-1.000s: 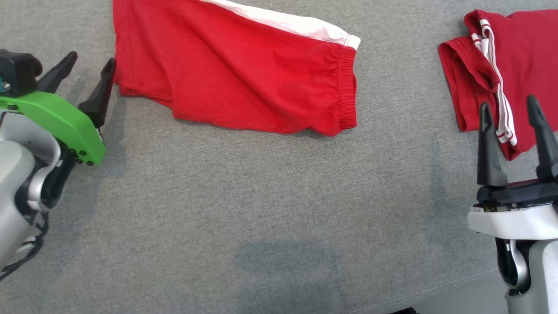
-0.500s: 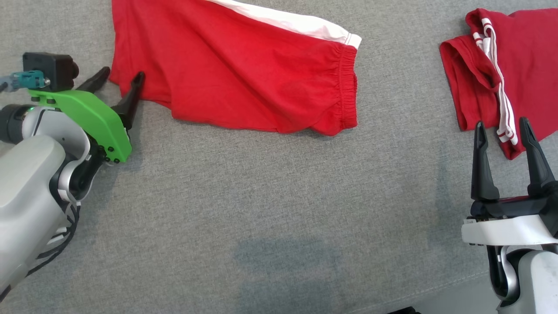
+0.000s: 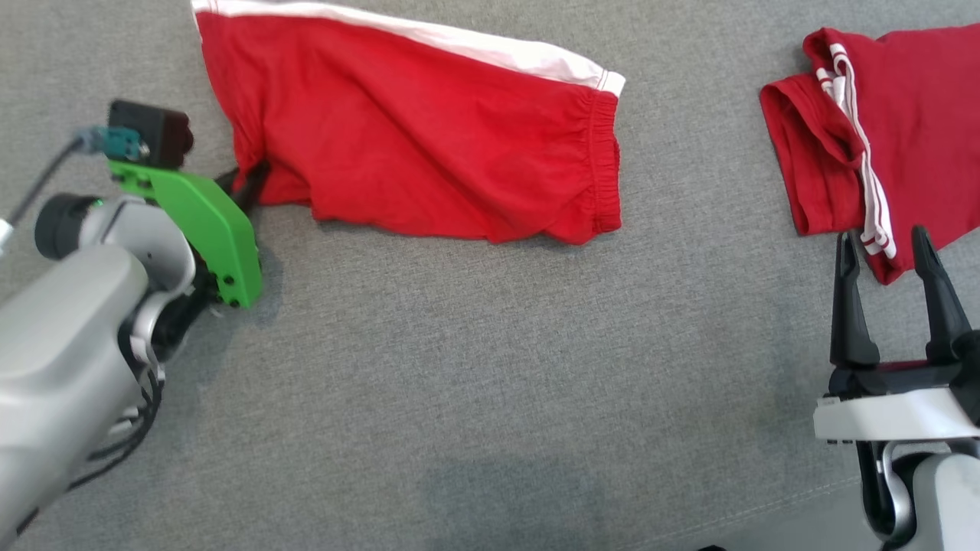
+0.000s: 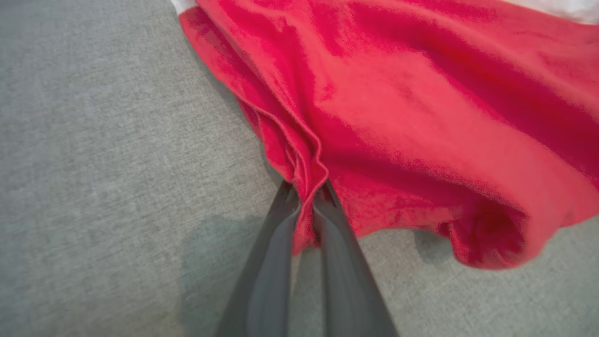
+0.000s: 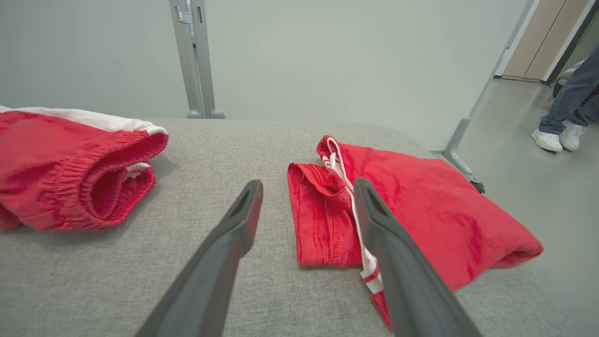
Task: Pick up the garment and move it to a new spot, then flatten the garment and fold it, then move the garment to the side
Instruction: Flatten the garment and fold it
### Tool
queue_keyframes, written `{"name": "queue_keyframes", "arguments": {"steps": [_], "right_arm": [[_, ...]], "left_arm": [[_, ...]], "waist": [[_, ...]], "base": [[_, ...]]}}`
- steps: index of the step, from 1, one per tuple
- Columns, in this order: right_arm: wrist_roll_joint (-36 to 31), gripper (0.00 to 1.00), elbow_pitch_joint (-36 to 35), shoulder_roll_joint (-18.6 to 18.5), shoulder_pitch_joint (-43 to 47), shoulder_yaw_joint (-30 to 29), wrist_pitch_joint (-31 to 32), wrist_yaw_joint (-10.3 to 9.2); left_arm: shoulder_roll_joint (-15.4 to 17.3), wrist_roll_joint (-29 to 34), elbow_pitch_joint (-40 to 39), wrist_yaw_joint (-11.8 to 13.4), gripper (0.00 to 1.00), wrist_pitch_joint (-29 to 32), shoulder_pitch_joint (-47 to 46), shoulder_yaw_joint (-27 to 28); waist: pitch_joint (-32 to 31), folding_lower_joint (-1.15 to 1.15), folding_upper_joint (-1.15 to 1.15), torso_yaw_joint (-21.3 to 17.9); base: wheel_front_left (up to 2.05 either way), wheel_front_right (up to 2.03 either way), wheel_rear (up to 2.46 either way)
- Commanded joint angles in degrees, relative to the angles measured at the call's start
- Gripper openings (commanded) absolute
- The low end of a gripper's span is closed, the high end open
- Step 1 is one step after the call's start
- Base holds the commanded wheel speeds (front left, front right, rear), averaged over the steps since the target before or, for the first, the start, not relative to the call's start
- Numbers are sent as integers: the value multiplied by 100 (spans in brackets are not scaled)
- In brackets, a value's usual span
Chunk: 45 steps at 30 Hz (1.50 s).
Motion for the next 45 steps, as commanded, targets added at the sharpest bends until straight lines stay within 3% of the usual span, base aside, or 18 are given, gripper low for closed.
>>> {"name": "queue_keyframes", "arguments": {"steps": [1, 5, 16, 19, 23, 24, 25, 26, 31, 34, 38, 41, 45], "right_arm": [[36, 100, 42, -5, 126, -43, -16, -2], [62, 100, 143, -4, 382, -28, -16, -2], [-136, 100, 210, -10, 681, 93, -16, -2], [-201, 100, 244, -8, 703, 123, -16, -2], [-271, 100, 326, -44, 666, 226, -16, -2], [-279, 100, 349, -50, 624, 258, -16, -2], [-251, 100, 389, -46, 566, 292, -16, -2], [-205, 100, 445, -55, 494, 327, -16, -2], [-137, 100, 687, -191, 129, 579, -16, -1], [-155, 100, 1028, -420, -348, 883, 185, -1], [-42, 100, 1304, -727, -1023, 1328, 942, -3], [-39, 100, 1472, -1159, -1352, 1557, 1497, -5], [231, 100, 1656, -1598, -1516, 1706, 2008, -5]], "left_arm": [[44, 106, -111, 85, 0, -48, 194, -79], [86, 114, -800, 433, 0, -307, 540, -89], [509, 50, -2917, 1695, 0, -984, 1781, -82], [551, -4, -3060, 1802, 0, -1113, 2069, -101], [385, -126, -2839, 1697, 0, -1348, 2285, -56], [348, -109, -2746, 1684, 30, -1407, 2313, -59], [310, -49, -2642, 1655, 75, -1463, 2324, -85], [241, -43, -2561, 1640, 100, -1518, 2348, -84], [63, 120, -2270, 1719, 100, -1804, 2407, -37], [113, 417, -2037, 1999, 100, -2033, 2492, 99], [94, 1063, -1960, 2314, 100, -2150, 2701, 544], [-91, 1525, -2048, 2314, 100, -2143, 3058, 1015], [-330, 1928, -2081, 2127, 100, -2143, 3418, 1487]], "waist": [[-167, 0, 38, 79], [-479, 0, 38, 318], [-1037, 0, 38, 1050], [-1074, 0, 38, 1209], [-1076, 0, 38, 1326], [-1073, 0, 38, 1340], [-1069, 0, 38, 1349], [-1064, 0, 38, 1357], [-1053, 0, 38, 1390], [-1056, 0, 38, 1425], [-999, 0, 38, 1560], [-948, 0, 38, 1773], [-849, 0, 38, 2029]], "base": [[0, 0, 0], [0, 0, 0], [0, 0, 0], [0, 0, 0], [0, 0, 0], [0, 0, 0], [0, 0, 0], [0, 0, 0], [0, 0, 0], [0, 0, 0], [0, 0, 0], [0, 0, 0], [0, 0, 0]]}}
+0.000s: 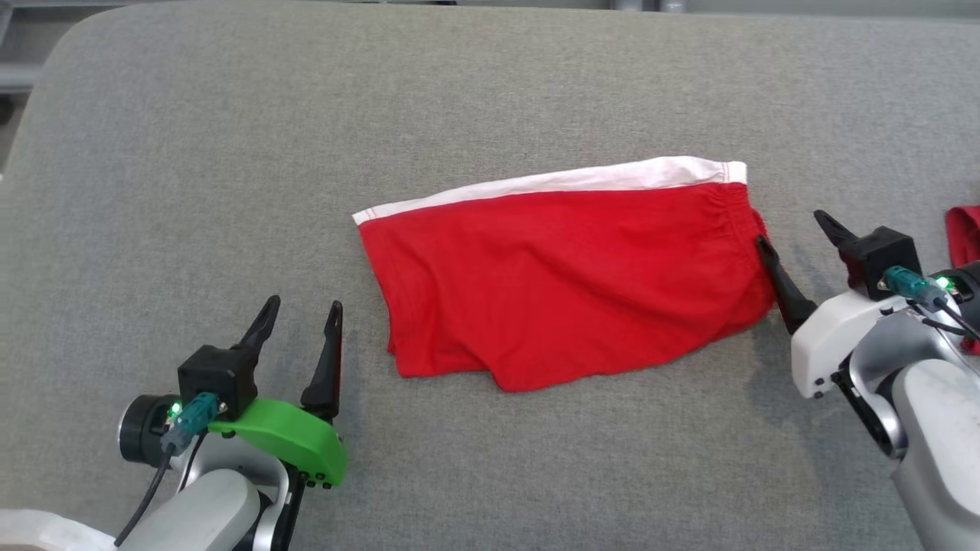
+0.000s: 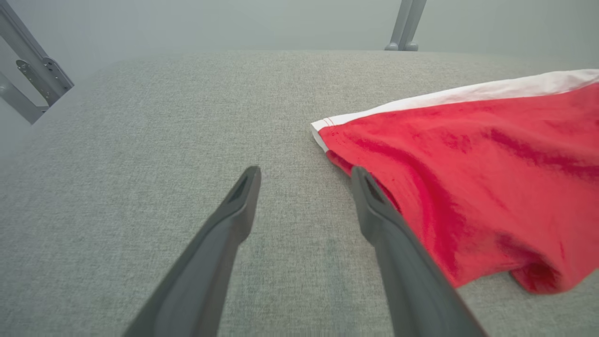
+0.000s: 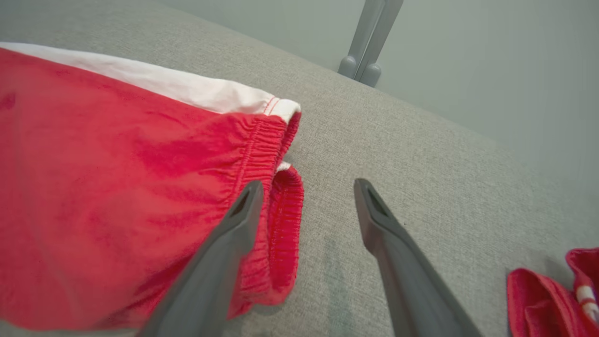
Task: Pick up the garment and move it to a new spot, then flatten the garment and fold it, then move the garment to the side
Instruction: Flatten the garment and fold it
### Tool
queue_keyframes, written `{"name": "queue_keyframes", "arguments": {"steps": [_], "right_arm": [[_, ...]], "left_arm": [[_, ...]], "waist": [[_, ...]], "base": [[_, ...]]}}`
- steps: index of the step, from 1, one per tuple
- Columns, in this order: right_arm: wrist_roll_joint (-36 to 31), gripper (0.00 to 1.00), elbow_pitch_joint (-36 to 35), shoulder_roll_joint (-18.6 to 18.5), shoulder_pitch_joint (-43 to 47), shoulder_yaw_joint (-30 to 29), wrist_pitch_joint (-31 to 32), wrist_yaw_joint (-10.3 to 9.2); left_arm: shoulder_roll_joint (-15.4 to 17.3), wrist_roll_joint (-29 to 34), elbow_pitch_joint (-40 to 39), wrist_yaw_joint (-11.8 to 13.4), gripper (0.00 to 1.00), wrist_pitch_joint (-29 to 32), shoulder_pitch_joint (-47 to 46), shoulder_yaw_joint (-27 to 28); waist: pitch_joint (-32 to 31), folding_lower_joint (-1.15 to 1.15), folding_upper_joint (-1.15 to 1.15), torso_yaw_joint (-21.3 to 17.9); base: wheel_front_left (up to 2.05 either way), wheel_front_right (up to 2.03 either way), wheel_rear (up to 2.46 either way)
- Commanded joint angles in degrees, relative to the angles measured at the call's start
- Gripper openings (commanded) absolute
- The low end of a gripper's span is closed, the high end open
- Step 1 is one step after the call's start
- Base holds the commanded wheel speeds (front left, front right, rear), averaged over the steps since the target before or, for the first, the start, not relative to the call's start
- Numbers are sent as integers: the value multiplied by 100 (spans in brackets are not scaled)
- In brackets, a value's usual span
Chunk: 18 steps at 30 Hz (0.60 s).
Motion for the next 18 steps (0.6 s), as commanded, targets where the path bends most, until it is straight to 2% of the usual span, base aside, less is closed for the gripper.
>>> {"name": "queue_keyframes", "arguments": {"steps": [1, 8, 14, 18], "right_arm": [[145, 100, 100, -182, -55, -25, 151, -7], [665, 100, 391, -324, -119, -212, 398, -6], [1104, 100, 465, -297, -138, -268, 363, -5], [1565, 100, 542, -225, -111, -159, 603, -5]], "left_arm": [[-109, 185, -8, -123, 100, -17, 122, 138], [-402, 687, 105, -489, 100, -18, 483, 727], [-537, 946, 160, -697, 100, -18, 698, 1066], [-595, 1034, 235, -820, 100, -18, 784, 1167]], "waist": [[146, 0, 38, 269], [318, 0, 38, 462], [326, 0, 38, 420], [324, 0, 38, 344]], "base": [[0, 0, 0], [0, 0, 0], [0, 0, 0], [0, 0, 0]]}}
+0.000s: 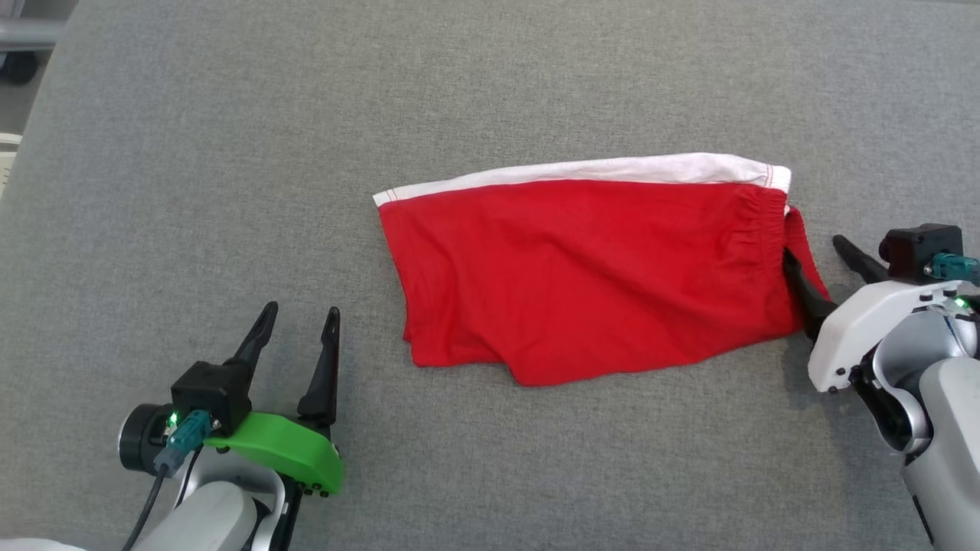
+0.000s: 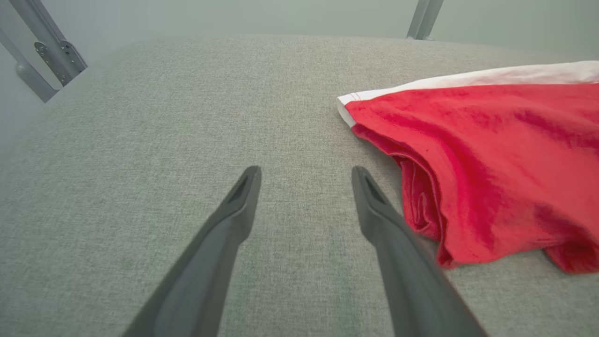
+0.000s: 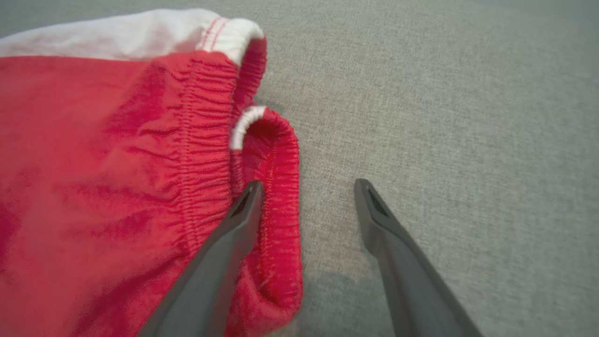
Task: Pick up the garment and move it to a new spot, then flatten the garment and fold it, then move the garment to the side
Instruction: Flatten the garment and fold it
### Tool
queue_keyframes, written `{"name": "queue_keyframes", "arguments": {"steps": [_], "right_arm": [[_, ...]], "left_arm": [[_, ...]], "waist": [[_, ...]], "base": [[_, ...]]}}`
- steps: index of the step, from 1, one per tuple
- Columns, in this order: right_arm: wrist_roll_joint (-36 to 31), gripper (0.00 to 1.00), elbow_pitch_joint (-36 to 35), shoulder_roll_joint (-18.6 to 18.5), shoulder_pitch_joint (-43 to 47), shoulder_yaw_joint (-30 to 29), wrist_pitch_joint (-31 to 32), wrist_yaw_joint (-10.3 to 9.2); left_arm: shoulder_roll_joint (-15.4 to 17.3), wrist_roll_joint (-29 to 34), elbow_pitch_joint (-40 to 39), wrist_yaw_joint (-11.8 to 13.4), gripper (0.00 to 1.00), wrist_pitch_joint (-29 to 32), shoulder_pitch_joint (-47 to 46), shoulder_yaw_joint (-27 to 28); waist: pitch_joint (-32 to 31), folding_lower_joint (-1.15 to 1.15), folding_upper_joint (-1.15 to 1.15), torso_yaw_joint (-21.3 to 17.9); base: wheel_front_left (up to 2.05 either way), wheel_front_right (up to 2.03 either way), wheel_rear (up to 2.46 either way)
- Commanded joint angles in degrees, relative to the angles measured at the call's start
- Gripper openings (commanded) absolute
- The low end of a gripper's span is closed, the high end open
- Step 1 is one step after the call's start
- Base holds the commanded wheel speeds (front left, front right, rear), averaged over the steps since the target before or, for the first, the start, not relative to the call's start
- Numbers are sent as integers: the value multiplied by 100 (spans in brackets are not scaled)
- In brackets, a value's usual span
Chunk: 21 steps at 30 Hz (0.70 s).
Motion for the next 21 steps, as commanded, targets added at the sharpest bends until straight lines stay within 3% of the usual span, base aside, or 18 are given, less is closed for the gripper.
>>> {"name": "queue_keyframes", "arguments": {"steps": [1, 11, 16, 21], "right_arm": [[307, 100, 58, 50, -40, 59, 128, -3], [1005, 100, -173, 69, -257, -449, 71, -2], [1221, 100, -444, 296, -194, -405, 531, -2], [937, 100, -382, 508, -361, -230, 1164, -2]], "left_arm": [[-38, 80, 35, -55, 100, -18, 79, 42], [-21, 169, 109, -171, 100, -17, 185, 81], [28, 203, 88, -143, 100, 43, 221, 11], [70, 235, 29, -124, 100, 97, 118, -13]], "waist": [[11, 0, 38, -56], [-143, 0, 38, -242], [-218, 0, 38, -344], [-114, 0, 38, -369]], "base": [[0, 0, 0], [0, 0, 0], [0, 0, 0], [0, 0, 0]]}}
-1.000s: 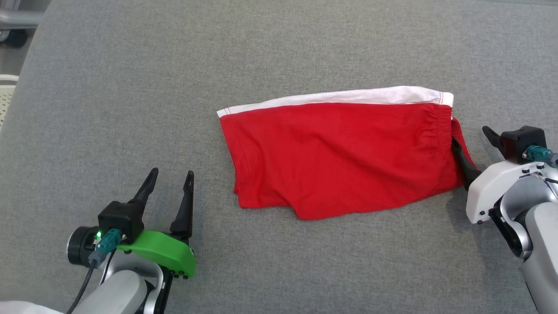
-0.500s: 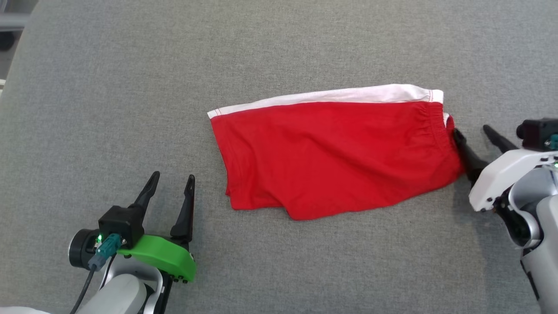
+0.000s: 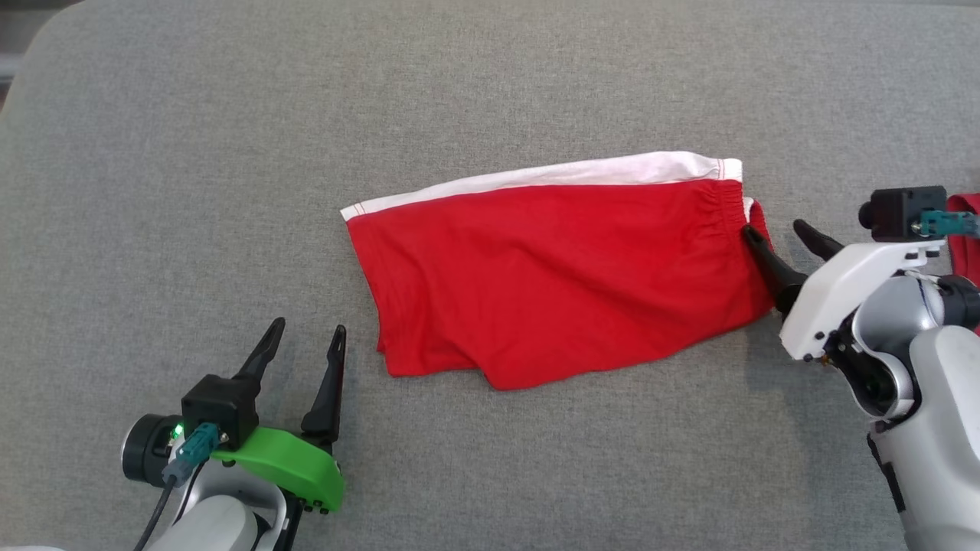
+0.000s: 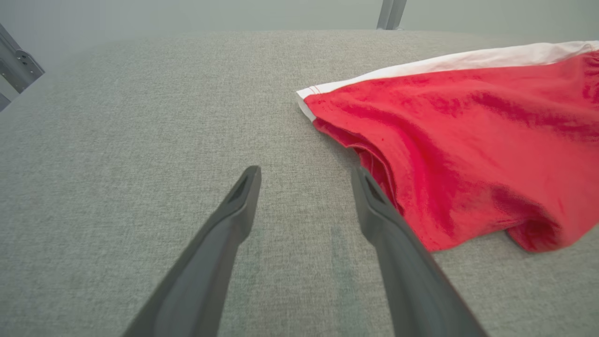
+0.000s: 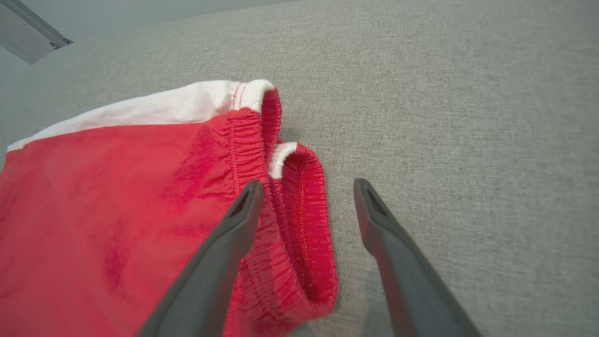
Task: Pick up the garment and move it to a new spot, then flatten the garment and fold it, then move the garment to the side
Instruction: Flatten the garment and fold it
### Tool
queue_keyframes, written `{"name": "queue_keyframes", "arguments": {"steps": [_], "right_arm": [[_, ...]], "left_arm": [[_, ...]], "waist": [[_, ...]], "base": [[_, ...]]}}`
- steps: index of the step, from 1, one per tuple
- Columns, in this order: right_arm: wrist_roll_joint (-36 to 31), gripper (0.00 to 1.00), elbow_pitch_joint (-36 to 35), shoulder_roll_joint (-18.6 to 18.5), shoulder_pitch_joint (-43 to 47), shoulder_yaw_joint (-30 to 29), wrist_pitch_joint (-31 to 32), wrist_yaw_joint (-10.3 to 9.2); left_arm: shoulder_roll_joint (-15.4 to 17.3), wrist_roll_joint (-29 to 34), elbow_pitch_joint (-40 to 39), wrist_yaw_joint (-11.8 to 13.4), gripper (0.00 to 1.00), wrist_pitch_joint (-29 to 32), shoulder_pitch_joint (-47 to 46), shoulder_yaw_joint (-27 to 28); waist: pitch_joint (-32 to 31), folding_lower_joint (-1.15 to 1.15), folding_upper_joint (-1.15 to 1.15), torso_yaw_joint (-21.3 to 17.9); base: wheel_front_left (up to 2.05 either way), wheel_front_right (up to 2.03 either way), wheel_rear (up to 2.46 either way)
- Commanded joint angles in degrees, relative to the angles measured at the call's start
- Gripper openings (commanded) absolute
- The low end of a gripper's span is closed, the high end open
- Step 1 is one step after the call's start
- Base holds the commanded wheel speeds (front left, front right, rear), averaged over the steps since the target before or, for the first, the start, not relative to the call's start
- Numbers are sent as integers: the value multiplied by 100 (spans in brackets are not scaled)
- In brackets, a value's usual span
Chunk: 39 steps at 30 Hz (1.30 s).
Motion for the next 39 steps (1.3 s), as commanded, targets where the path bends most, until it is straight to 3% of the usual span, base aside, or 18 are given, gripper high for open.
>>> {"name": "queue_keyframes", "arguments": {"steps": [1, 10, 17, 18, 24, 30, 36, 39], "right_arm": [[-40, 100, 26, 66, -153, 28, 132, 1], [-488, 100, 519, 80, -565, 89, 1075, -2], [-136, 99, 690, 198, -481, 229, 1911, 3], [-53, 0, 655, 185, -495, 236, 2011, 3], [593, 0, 277, -74, -667, 60, 2653, 1], [825, 0, 59, -279, -658, -603, 3225, 0], [453, 0, -22, -726, -459, -1919, 3670, 1], [428, 0, -333, -540, -426, -2352, 3730, 2]], "left_arm": [[46, 42, -8, 22, 100, 14, -54, 17], [-97, 12, 59, -23, 100, -17, -181, 25], [-217, -27, 204, -94, 100, -58, -177, 24], [-229, -33, 222, -100, 100, -52, -181, 17], [-245, -81, 302, -144, 100, -33, -167, 6], [-175, -117, 285, -137, 100, 24, -85, 14], [-169, -95, 217, -177, 100, 79, -164, -47], [-203, -94, 208, -207, 100, 44, -142, -57]], "waist": [[73, 0, 38, 6], [269, 0, 38, 164], [253, 0, 38, 250], [238, 0, 38, 255], [108, 0, 38, 222], [62, 0, 38, 138], [87, 0, 38, 219], [67, 0, 38, 263]], "base": [[0, 0, 0], [0, 0, 0], [0, 0, 0], [0, 0, 0], [0, 0, 0], [0, 0, 0], [0, 0, 0], [0, 0, 0]]}}
